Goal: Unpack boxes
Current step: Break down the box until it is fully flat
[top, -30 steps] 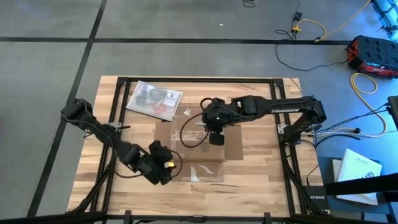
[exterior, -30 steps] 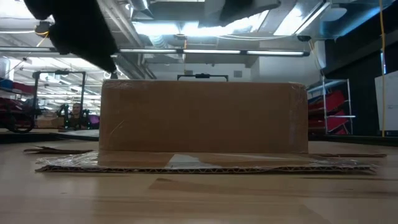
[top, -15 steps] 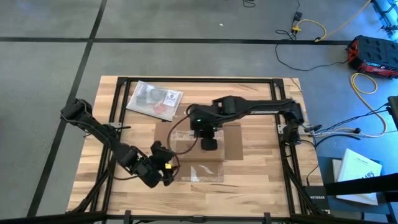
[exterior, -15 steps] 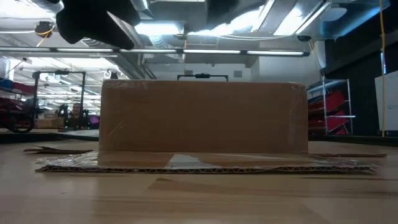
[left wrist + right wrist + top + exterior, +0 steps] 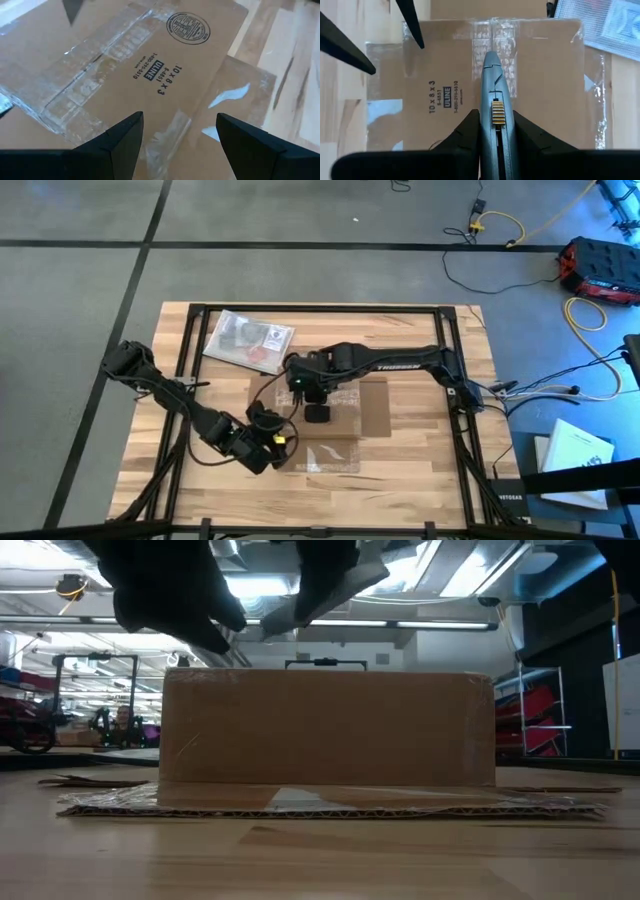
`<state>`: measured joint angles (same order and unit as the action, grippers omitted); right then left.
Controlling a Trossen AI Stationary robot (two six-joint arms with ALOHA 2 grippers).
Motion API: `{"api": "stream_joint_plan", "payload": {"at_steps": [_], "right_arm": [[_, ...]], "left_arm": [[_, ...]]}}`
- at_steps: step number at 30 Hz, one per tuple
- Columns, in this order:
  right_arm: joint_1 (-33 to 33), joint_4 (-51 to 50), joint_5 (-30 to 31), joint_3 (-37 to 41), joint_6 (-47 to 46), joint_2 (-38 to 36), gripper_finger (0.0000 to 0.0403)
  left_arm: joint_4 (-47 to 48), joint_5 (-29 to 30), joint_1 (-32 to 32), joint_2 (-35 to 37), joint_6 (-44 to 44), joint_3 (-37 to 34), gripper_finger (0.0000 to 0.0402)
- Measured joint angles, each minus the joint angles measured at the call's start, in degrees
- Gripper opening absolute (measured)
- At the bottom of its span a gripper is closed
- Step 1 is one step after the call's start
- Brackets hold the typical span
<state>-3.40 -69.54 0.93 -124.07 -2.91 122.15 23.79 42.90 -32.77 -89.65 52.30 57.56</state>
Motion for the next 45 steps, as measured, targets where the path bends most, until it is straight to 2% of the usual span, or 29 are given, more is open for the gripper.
{"api": "stream_joint_plan", "payload": {"at_steps": [6, 20, 45], "right_arm": [[-0.4, 2.9, 1.1, 0.0, -2.1, 1.5, 0.0058], [-0.3, 3.9, 0.9, 0.0, -3.5, 2.0, 0.0058], [0.6, 4.7, 0.4, 0.1, -2.4, 4.4, 0.0058]], "left_arm": [[3.9, -0.3, 0.2, -1.1, -1.3, 0.0, 0.0239], [4.1, -0.5, 0.2, -3.9, -5.0, 0.1, 0.0239], [3.7, -1.6, -0.6, -5.0, -1.2, 0.1, 0.0239]]}}
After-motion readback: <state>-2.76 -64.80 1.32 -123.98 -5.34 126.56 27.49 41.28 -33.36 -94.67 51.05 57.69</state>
